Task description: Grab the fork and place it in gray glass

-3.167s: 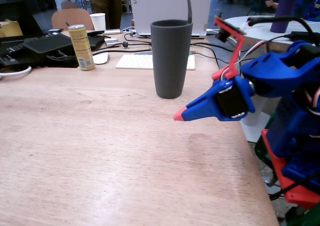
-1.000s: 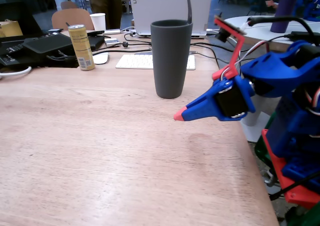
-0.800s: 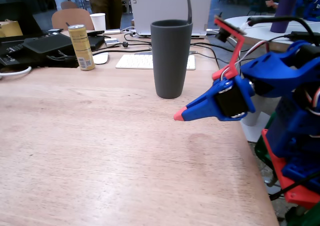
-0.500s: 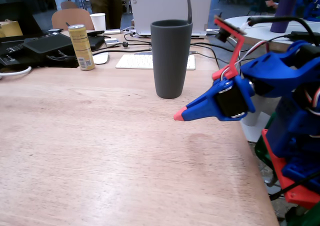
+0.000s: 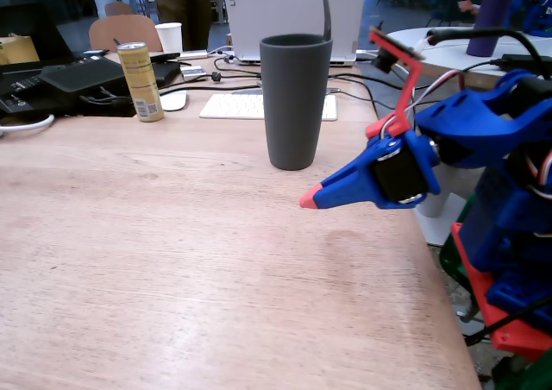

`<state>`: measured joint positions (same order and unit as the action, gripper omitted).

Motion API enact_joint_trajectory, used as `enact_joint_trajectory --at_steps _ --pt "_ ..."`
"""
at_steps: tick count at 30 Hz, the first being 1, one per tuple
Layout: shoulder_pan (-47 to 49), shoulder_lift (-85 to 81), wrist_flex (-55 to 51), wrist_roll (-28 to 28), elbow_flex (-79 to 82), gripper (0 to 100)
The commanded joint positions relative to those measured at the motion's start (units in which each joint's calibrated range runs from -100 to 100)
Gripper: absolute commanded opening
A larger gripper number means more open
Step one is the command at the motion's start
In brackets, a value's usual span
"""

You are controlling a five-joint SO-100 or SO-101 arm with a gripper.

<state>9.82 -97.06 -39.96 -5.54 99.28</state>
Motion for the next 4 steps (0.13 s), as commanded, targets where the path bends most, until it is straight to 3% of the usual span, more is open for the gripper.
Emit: enact_joint_trajectory --at_steps 1,4 --pt "-0.2 -0.5 -0.1 0.2 0.5 0" --pt "-0.2 -0.5 -0.1 0.2 0.5 0"
